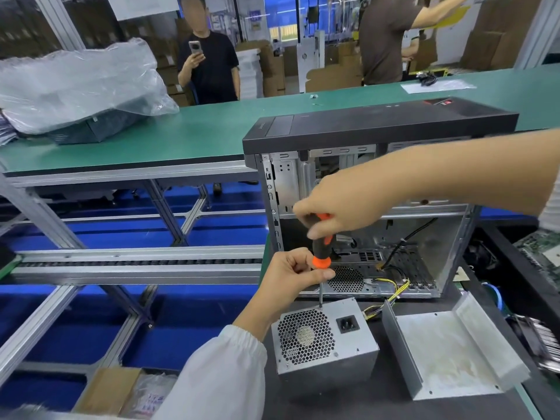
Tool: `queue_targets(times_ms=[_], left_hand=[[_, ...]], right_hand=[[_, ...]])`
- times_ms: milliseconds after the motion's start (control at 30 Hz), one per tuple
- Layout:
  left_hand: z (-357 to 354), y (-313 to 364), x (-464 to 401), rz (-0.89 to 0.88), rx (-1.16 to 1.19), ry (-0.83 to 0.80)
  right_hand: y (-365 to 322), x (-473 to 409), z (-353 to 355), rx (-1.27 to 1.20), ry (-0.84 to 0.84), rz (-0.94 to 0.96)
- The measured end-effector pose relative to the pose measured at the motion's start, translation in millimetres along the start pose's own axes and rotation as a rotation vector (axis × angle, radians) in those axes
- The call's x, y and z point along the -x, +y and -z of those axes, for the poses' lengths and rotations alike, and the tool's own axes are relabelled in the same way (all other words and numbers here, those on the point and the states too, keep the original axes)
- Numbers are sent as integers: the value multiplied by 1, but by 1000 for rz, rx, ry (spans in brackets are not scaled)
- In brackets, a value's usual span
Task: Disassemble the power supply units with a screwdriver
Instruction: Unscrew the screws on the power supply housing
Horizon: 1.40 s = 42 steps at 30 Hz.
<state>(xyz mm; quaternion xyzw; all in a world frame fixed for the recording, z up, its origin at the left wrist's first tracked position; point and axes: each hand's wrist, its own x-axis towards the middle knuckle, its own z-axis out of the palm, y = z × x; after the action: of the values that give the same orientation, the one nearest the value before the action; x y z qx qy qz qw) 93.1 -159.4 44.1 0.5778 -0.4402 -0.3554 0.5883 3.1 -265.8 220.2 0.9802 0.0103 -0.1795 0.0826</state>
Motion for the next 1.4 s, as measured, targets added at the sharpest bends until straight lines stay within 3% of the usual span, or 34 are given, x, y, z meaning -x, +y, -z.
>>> queue_targets(times_ms=[100, 200, 300, 400, 500, 600, 700, 800, 933, 1033, 1100, 1167, 1400], left_hand=[[1, -6, -3, -3, 14, -14], [1, -6, -4, 9, 21, -3], [7, -1, 0, 12, -4, -51], [12, -2, 5, -17, -56, -143], [12, -3, 5, -32, -54, -69], [8, -2, 3, -25, -64, -17], [6, -2, 2, -21, -44, -8], [4, -2, -1, -26, -44, -22], [3, -8, -4, -15, -6, -32], [3, -10, -5, -24, 4, -41], [3, -9, -6, -25, -26, -43], [5, -9, -7, -22, -55, -77], [30, -26, 10, 140, -432, -297]], right_hand=[[9, 6, 10, -226, -94, 108], [7, 5, 6, -334, -58, -29], [-1, -2, -6, -167, 49, -213], [0, -7, -8, -7, 108, -102], [7, 2, 5, -314, -76, 61], [7, 6, 5, -532, -149, -8], [-3, -3, -5, -281, -38, -219], [1, -9, -7, -45, 30, -132], [12, 1, 10, -336, -149, 56], [10, 4, 10, -537, -142, -38], [7, 2, 6, -443, -75, -213], [6, -3, 0, -252, -36, -271], [13, 7, 7, -437, -127, -43]])
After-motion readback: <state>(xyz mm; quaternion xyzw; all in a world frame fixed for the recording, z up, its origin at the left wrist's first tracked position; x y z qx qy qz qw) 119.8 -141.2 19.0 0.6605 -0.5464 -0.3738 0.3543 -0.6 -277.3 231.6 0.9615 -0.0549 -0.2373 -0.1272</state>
